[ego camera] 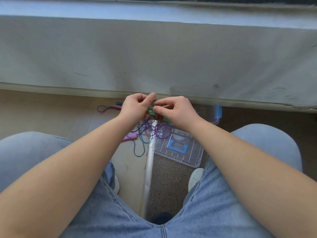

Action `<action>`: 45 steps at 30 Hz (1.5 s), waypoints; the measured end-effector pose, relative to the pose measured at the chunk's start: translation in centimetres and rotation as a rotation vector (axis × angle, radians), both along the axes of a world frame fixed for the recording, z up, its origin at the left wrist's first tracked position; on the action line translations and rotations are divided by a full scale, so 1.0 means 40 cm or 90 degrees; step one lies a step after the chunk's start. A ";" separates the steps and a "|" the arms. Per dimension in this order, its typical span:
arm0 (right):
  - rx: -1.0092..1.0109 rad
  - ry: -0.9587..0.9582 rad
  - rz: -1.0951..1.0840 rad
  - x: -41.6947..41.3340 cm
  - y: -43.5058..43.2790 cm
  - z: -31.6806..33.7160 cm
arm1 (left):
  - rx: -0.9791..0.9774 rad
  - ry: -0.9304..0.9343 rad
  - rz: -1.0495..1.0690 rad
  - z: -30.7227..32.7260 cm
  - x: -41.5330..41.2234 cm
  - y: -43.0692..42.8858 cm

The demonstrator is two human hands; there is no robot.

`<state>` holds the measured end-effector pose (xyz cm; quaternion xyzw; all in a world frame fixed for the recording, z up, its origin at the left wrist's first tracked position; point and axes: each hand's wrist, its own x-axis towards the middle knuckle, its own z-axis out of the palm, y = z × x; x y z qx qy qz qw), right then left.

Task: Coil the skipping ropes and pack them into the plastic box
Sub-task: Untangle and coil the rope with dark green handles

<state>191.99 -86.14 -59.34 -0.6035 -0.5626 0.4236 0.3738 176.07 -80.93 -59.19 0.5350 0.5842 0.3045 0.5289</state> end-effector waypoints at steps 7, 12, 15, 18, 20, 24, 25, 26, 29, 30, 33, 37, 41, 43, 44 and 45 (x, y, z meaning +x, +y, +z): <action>0.047 -0.107 -0.095 0.009 0.018 -0.017 | -0.137 -0.195 -0.027 0.009 0.004 -0.004; 0.089 -0.205 -0.045 0.007 0.015 -0.024 | -0.153 -0.207 0.001 0.009 0.007 -0.008; 0.108 -0.271 -0.032 0.003 0.012 -0.024 | -0.168 -0.236 0.010 0.006 0.007 -0.006; 0.093 -0.263 -0.044 0.003 0.014 -0.017 | -0.173 -0.267 -0.006 0.009 0.007 -0.006; 0.064 -0.205 -0.040 0.007 0.015 -0.007 | -0.183 -0.299 -0.007 0.014 0.003 -0.004; 0.027 -0.155 -0.052 0.017 0.016 0.008 | -0.198 -0.330 0.007 0.023 0.001 -0.005; 0.025 -0.172 -0.054 0.017 0.015 0.011 | -0.197 -0.326 0.007 0.025 0.003 -0.006; 0.027 -0.189 -0.055 0.016 0.014 0.012 | -0.195 -0.322 0.005 0.026 0.005 -0.008; 0.057 -0.210 -0.048 0.014 0.013 0.011 | -0.184 -0.315 0.007 0.027 0.010 -0.009; 0.072 -0.208 -0.043 0.014 0.013 0.009 | -0.178 -0.314 0.014 0.028 0.010 -0.006; 0.111 -0.233 -0.022 0.011 0.012 0.008 | -0.161 -0.295 0.022 0.030 0.009 0.000; 0.125 -0.347 0.026 0.010 0.012 0.002 | -0.120 -0.242 -0.015 0.026 0.008 -0.005; 0.146 -0.501 0.091 0.008 0.019 -0.006 | -0.062 -0.142 -0.053 0.012 0.006 -0.008; 0.153 -0.530 0.115 0.003 0.018 -0.010 | -0.041 -0.099 -0.074 0.006 0.007 -0.011; 0.149 -0.532 0.115 0.001 0.018 -0.011 | -0.032 -0.085 -0.080 0.004 0.008 -0.013; 0.143 -0.527 0.105 -0.001 0.017 -0.011 | -0.026 -0.075 -0.082 0.002 0.008 -0.014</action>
